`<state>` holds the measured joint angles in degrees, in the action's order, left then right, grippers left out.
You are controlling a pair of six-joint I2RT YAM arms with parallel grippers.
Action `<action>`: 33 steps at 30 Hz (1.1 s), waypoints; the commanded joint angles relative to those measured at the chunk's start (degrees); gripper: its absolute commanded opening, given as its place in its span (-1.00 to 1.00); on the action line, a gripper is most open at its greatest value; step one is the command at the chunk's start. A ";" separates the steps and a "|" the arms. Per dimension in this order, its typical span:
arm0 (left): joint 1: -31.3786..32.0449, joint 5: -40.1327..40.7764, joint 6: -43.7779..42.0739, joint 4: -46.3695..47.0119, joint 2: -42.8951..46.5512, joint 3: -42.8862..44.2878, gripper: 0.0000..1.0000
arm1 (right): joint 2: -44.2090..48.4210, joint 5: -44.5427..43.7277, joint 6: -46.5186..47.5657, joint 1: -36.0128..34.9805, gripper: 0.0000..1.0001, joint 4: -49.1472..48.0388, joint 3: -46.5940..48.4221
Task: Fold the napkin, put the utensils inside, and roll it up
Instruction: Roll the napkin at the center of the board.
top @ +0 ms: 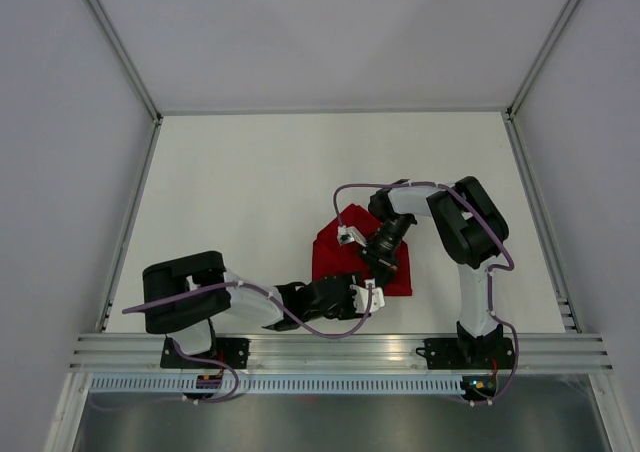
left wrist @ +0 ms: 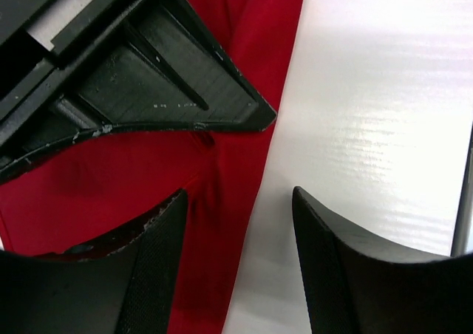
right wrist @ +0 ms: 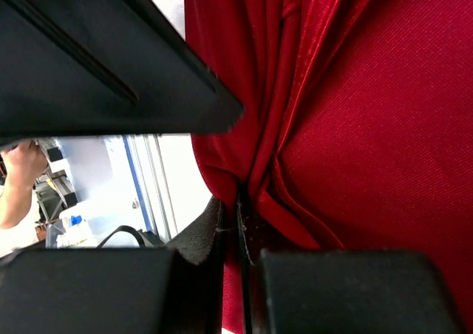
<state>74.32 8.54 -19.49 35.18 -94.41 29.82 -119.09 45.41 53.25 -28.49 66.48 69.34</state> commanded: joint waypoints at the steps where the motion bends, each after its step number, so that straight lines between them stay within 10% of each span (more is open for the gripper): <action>1: 0.21 0.43 -3.02 2.70 -3.75 0.41 0.25 | -3.52 -10.52 3.26 0.45 -0.99 -12.07 -1.93; 13: -0.06 -4.66 5.33 -0.28 -7.01 0.59 -0.88 | -3.87 -9.55 3.44 1.07 -0.99 -11.28 -1.49; 33: -14.99 -35.95 30.55 14.91 -13.78 -4.34 -0.95 | 16.67 -5.07 -1.66 5.28 0.07 -14.52 -1.04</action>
<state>60.73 -18.85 2.92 54.78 -103.70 27.99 -108.92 41.41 52.03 -24.97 59.31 68.40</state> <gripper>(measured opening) 0.077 0.530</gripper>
